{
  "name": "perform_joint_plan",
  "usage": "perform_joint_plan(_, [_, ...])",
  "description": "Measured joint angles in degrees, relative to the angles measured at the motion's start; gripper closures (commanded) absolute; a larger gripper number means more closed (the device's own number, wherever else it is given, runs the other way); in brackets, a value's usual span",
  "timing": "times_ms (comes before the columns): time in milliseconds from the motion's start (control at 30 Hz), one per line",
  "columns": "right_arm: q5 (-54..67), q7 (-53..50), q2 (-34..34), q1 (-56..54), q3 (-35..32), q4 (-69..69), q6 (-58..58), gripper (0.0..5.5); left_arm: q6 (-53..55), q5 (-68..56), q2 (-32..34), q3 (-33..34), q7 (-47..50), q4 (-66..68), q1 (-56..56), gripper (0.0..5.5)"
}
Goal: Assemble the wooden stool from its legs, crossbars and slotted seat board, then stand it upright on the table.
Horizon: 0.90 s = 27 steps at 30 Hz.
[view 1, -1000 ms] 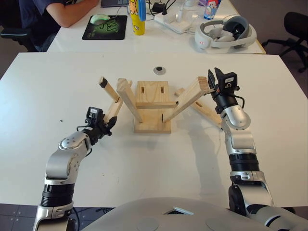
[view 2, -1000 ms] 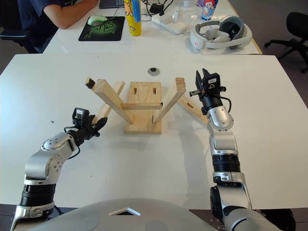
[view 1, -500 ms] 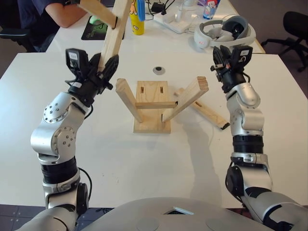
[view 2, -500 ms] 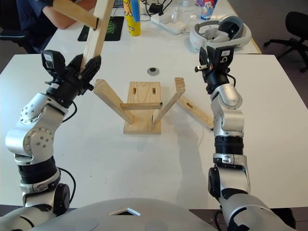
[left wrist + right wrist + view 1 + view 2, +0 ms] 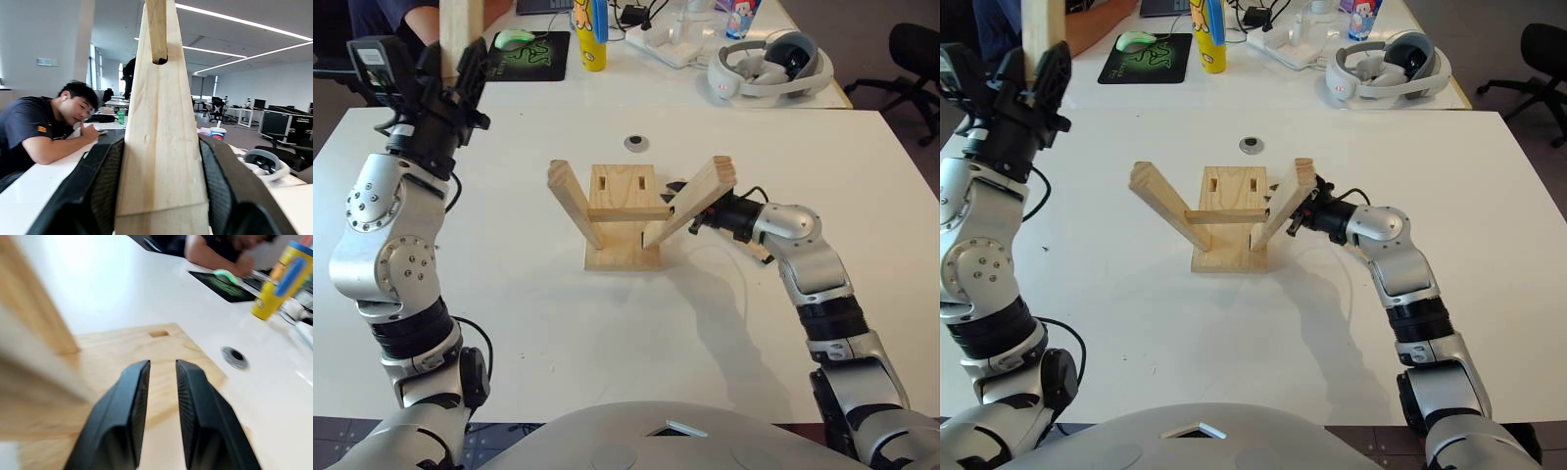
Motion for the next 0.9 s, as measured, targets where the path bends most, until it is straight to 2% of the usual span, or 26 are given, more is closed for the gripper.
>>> perform_joint_plan(133, [5.18, 4.77, -1.07, 3.62, 5.34, -12.23, 7.93, 4.51, -0.18, 0.0, 1.57, 1.29, 0.48, 0.51, -0.44, 3.44])
perform_joint_plan(300, [13.78, 1.29, 7.26, -2.82, 5.92, -16.92, 19.68, 4.51, -0.18, 0.01, 2.48, 2.25, 1.62, 0.56, -1.59, 3.44])
perform_joint_plan(367, [15.25, 0.64, 8.49, -5.06, 5.62, -16.5, 21.82, 4.51, -0.19, 0.09, 3.17, 2.84, 2.08, 0.89, -2.07, 3.44])
perform_joint_plan(433, [9.83, -2.36, 7.03, -6.9, 5.09, -10.71, 18.59, 4.51, -0.22, 0.42, 3.69, 3.48, 2.49, 0.99, -2.1, 3.44])
perform_joint_plan(633, [-10.85, -20.25, 3.05, -15.66, 3.17, 16.25, 7.84, 4.51, -0.28, 0.46, 3.66, 3.72, 3.38, 0.87, -1.93, 3.44])
perform_joint_plan(767, [-15.91, -18.99, 2.73, -15.98, 6.24, 24.32, 2.55, 4.51, -0.28, 0.5, 3.61, 3.27, 3.52, 0.76, -1.86, 3.44])
perform_joint_plan(900, [-16.01, -14.38, 2.66, -15.17, 7.27, 25.68, 1.26, 4.51, -0.29, 0.5, 3.61, 2.93, 3.55, 0.7, -1.85, 3.44])
